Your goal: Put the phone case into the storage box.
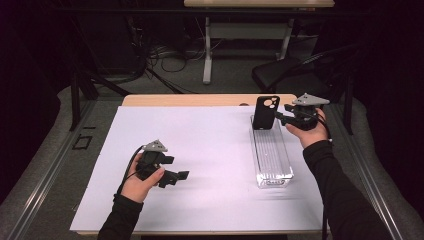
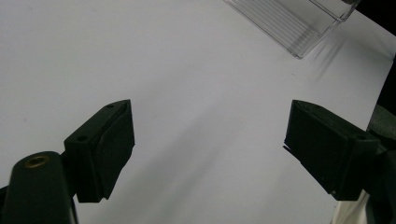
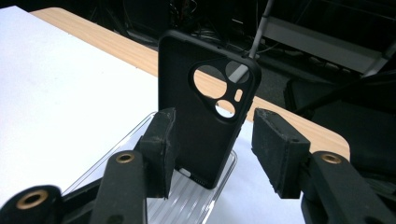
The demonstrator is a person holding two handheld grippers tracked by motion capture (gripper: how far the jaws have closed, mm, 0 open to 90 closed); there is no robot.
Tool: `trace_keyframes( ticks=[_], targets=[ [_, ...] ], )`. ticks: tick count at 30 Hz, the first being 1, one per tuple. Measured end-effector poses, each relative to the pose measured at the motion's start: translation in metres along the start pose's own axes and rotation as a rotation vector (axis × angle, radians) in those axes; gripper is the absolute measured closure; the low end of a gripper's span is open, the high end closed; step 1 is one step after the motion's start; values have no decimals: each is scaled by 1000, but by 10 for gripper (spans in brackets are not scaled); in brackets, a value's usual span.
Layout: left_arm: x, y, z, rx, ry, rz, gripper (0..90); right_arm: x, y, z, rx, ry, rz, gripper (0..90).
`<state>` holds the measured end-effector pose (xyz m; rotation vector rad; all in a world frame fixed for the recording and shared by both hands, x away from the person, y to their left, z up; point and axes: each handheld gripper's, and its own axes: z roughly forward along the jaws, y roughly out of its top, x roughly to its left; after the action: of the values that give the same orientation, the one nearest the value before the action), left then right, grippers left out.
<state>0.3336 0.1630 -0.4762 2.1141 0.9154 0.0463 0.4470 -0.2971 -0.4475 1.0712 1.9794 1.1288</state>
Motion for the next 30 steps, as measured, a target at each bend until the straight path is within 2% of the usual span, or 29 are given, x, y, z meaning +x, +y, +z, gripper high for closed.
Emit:
trace_keyframes(
  ticks=[3, 6, 9, 11, 16, 18, 26, 27, 30],
  targets=[
    [0, 0, 0, -7, -2, -6, 163, 1, 1, -4, 14, -1, 29, 465],
    [1, 0, -1, -9, -6, -8, 163, 2, 3, -7, 14, 8, 79, 420],
    [1, 0, -2, -11, -8, -9, 163, 4, 4, -9, 21, -13, 75, 336],
    [1, 0, -2, -14, -9, -11, 163, 4, 5, -10, 19, 1, 108, 293],
    [0, 0, -4, -21, -17, -11, 162, 9, 9, -15, -4, 13, 141, 209],
    [1, 0, -4, -27, -17, -14, 162, 11, 10, -17, -5, 18, 147, 154],
    [0, 1, -7, -43, -19, -14, 161, 20, 14, -24, -2, 65, 175, 61],
    [0, 1, -7, -43, -18, -15, 162, 23, 15, -25, -2, 75, 174, 12],
    [1, 1, -7, -43, -14, -15, 162, 26, 16, -25, 3, 87, 173, 0]
  ],
)
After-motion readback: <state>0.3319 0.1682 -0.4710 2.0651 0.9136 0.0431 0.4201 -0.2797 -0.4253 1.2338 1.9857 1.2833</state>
